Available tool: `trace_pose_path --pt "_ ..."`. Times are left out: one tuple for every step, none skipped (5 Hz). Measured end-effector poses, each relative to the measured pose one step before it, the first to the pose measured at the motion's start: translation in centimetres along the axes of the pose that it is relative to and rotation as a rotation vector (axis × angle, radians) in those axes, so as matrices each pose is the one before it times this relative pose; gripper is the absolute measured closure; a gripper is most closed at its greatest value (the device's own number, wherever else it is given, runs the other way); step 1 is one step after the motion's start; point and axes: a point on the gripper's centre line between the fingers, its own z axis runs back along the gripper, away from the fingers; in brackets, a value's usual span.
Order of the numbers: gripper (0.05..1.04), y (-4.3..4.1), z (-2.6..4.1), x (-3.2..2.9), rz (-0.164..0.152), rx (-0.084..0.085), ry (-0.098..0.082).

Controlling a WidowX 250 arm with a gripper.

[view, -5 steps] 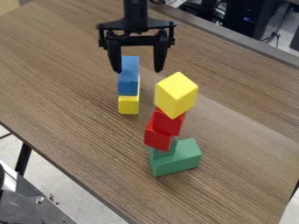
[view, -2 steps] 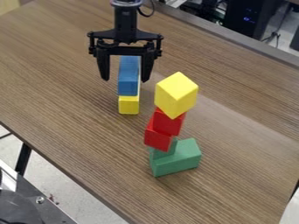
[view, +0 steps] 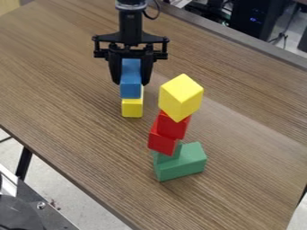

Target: Take the blue rectangle off of the yellow rectangle and put it on the right side of the table

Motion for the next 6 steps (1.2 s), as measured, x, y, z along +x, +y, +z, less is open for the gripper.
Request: trace_pose_path --pt "0.518 0.028 0.898 -0.252 -0.0040 -0.0140 -0.0307" --pt "0.518 0.002 1.149 -0.228 -0.0012 -0.0154 -0.0416" --pt "0.518 -0.286 0.680 0.010 -0.0323 0.0046 -0.0337" --pt "0.518 -1.100 0.567 -0.053 -0.0717 0.0192 -0.0221" --pt "0.518 -1.229 0.610 -0.002 -0.0604 0.0087 -0.0142" --pt "0.518 -0.543 0.561 -0.047 -0.0295 -0.0033 -0.0200"
